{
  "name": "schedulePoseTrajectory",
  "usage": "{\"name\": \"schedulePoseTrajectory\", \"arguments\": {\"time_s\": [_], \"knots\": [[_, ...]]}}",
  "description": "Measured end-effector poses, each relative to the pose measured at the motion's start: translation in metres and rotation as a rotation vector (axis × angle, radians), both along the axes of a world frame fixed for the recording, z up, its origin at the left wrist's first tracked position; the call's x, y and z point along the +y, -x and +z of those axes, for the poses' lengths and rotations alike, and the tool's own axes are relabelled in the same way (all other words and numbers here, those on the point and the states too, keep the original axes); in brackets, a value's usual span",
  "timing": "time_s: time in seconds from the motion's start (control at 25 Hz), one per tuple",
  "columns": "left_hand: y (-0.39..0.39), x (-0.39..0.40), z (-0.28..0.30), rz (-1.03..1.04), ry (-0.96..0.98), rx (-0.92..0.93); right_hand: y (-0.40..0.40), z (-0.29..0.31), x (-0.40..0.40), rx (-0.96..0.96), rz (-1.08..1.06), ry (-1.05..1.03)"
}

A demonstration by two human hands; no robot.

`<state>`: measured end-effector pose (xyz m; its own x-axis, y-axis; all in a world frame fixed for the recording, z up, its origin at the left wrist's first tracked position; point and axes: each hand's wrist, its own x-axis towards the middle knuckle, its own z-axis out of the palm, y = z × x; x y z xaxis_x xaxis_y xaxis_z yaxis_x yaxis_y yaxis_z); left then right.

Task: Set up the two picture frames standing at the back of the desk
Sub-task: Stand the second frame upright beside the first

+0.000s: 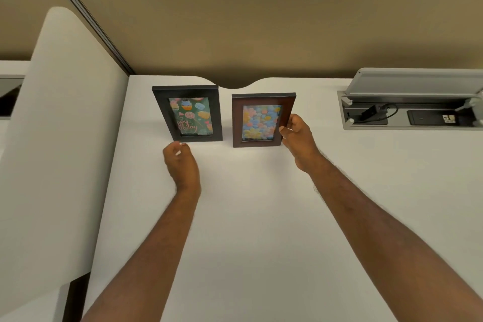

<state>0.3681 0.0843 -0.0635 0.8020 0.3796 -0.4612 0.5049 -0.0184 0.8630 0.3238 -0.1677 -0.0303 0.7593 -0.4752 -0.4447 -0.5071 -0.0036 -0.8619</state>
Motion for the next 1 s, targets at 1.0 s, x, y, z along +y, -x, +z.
{"name": "schedulePoseTrajectory", "arguments": {"time_s": [1.0], "knots": [[-0.041,0.019,-0.003,-0.099,-0.040,-0.044,-0.020,-0.007,0.000,-0.011,0.007,0.001]]}}
